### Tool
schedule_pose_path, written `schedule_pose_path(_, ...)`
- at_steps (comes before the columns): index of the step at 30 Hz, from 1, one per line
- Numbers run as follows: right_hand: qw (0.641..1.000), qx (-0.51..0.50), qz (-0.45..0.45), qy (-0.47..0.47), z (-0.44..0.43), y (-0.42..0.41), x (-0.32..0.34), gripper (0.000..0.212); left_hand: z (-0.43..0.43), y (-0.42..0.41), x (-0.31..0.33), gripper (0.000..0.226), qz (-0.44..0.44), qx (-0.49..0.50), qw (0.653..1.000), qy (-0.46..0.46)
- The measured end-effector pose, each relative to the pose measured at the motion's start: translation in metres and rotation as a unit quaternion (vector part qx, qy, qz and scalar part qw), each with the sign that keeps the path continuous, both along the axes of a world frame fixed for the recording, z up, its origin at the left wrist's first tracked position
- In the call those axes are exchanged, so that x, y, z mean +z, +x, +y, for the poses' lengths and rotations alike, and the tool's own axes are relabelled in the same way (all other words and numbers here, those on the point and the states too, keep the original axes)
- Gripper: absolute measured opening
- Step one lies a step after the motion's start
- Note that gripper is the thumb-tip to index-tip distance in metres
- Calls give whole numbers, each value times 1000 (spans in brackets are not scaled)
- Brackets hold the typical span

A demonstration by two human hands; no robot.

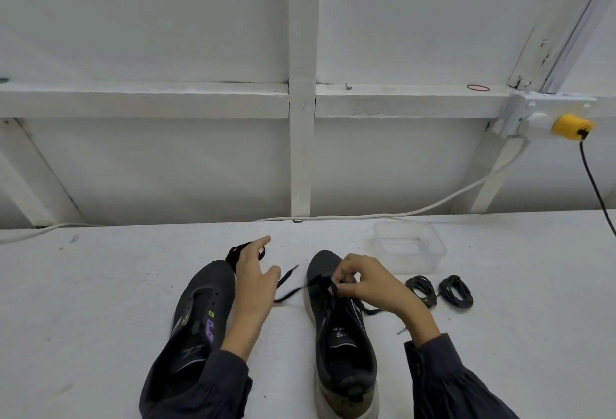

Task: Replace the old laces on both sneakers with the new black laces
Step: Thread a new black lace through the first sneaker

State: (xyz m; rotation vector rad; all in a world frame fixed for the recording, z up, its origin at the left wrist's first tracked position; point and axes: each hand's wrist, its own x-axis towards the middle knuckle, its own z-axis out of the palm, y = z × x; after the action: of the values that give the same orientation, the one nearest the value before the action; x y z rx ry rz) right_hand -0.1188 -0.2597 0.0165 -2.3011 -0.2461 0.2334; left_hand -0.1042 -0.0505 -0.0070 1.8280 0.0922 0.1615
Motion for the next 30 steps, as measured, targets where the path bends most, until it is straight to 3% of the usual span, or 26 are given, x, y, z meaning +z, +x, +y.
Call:
schedule_pose_path(5, 999, -3, -1, 36, 0, 0, -2, 9, -11, -7, -18, 35, 5, -197, 974, 110)
schedule_pose_path(7, 999, -9, 3, 49, -1, 1, -3, 10, -16, -10, -26, 28, 8, -225, 966, 125)
schedule_pose_path(14, 997, -16, 21, 67, -8, -4, -1, 10, -20, -11, -31, 14, -49, -180, 965, 182)
schedule_pose_path(19, 992, -47, 77, 86, -34, -12, 8, 9, -5, -11, -25, 15, -18, -50, 998, 40)
schedule_pose_path(23, 987, -85, 107, 86, -61, -24, 14, 7, 7, -15, -21, 17, -7, 17, 999, -28)
schedule_pose_path(27, 987, -72, 142, 7, -73, -30, 10, 12, 7, -16, -31, 14, 35, -14, 999, 27)
schedule_pose_path(29, 986, -46, 148, -54, -71, -32, 4, 11, 4, -18, -33, 31, 17, -51, 996, 78)
schedule_pose_path(30, 988, -40, 138, -64, -69, -32, 1, 22, 3, -21, -31, 41, -6, -74, 993, 90)
